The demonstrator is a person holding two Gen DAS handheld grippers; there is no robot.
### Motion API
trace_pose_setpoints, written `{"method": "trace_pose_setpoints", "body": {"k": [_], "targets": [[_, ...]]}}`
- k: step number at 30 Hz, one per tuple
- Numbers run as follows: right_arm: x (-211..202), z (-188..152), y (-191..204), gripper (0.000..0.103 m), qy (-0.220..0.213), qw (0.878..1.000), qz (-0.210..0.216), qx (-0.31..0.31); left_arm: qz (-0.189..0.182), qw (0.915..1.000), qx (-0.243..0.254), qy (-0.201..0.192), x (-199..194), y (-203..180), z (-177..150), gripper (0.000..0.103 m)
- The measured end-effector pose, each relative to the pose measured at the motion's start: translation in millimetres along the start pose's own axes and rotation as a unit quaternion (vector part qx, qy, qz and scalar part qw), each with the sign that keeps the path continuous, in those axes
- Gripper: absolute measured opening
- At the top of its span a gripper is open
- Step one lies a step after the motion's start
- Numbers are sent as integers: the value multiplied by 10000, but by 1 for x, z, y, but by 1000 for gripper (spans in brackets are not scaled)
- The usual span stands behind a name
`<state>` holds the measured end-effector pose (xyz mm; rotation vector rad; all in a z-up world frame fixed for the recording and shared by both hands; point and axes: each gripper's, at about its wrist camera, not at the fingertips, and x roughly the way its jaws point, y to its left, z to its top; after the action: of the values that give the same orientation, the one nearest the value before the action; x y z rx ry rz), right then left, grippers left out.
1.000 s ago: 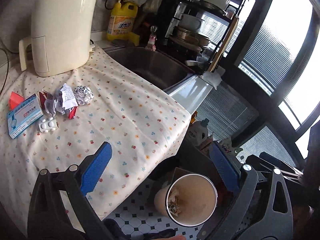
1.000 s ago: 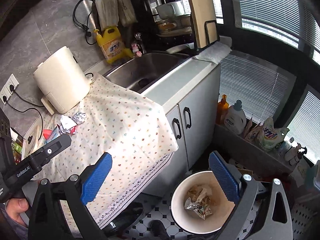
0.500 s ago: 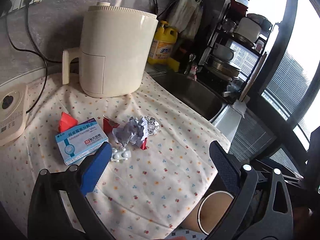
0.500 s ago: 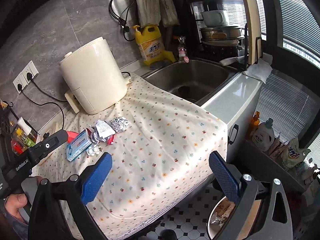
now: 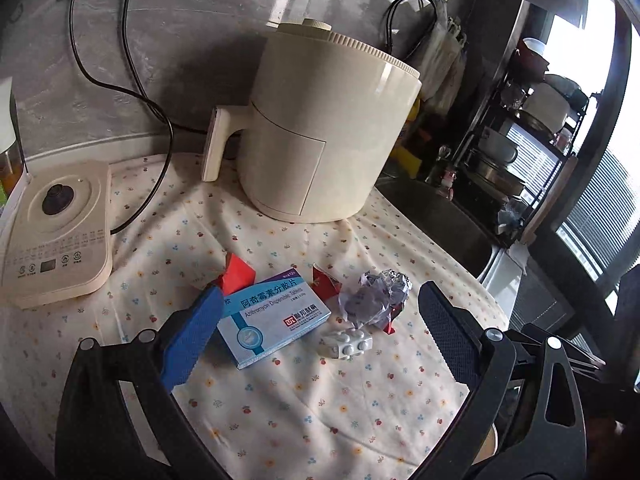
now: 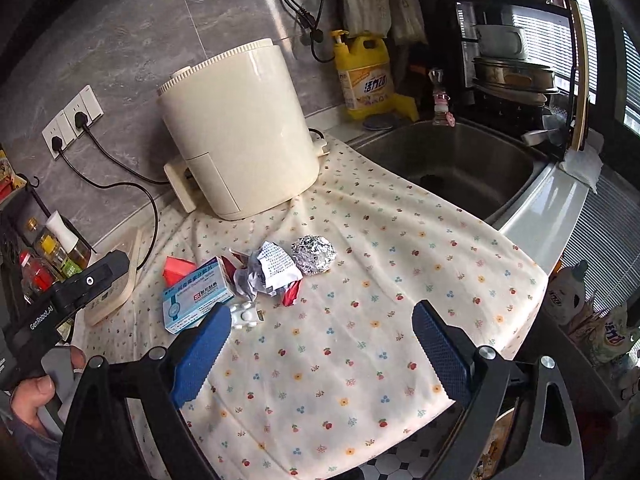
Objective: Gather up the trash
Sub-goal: 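Grasp a red wrapper with the left gripper while the right gripper grasps crumpled white paper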
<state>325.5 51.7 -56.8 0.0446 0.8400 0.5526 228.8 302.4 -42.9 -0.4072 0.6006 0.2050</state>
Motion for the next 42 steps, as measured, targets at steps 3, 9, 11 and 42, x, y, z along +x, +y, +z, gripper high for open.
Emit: {"method": "trace_pose_setpoints", "body": {"k": [3, 9, 11, 42], "targets": [[15, 4, 10, 83, 102, 9999, 56, -27, 13, 10000, -55, -19, 7, 12, 5, 93], [48, 12, 29, 69, 414, 9990, 113, -149, 34, 9995, -244, 172, 33, 38, 11, 82], [59, 15, 33, 66, 526, 9984, 127, -188, 78, 9993, -268, 233, 42, 44, 11, 77], [36, 21, 33, 12, 145, 9989, 95, -429, 182, 9994, -286, 42, 34, 37, 17, 10]]}}
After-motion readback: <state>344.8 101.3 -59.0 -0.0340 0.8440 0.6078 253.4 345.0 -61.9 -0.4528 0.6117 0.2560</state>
